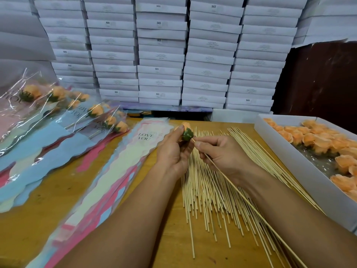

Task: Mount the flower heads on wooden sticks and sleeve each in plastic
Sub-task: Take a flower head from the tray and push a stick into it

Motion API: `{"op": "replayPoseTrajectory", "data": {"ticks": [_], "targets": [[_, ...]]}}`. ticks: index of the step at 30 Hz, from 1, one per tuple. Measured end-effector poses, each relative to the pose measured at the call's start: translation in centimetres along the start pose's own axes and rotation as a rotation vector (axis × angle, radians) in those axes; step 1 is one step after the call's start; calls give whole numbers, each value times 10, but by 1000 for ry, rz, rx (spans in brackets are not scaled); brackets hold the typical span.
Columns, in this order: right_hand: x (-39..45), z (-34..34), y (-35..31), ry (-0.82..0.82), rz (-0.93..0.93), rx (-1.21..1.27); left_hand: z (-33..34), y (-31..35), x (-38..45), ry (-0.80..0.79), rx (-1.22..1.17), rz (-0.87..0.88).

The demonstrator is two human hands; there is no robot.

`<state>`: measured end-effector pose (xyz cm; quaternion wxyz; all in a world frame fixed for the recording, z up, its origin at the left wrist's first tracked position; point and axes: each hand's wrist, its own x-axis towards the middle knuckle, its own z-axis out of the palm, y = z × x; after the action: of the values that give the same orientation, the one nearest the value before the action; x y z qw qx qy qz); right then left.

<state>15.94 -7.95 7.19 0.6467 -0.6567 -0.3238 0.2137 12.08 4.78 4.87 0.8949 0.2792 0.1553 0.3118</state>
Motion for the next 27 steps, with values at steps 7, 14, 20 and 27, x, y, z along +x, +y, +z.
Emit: {"op": "replayPoseTrajectory", "data": {"ticks": [7, 14, 20, 27], "targets": [[-1, 0, -2, -17, 11, 38, 0, -1, 1, 1, 36, 10], [0, -1, -1, -26, 13, 23, 0, -2, 2, 0, 56, 17], [1, -2, 0, -22, 26, 22, 0, -1, 0, -2, 62, 19], [3, -3, 2, -18, 47, 26, 1, -1, -1, -2, 99, 19]]}}
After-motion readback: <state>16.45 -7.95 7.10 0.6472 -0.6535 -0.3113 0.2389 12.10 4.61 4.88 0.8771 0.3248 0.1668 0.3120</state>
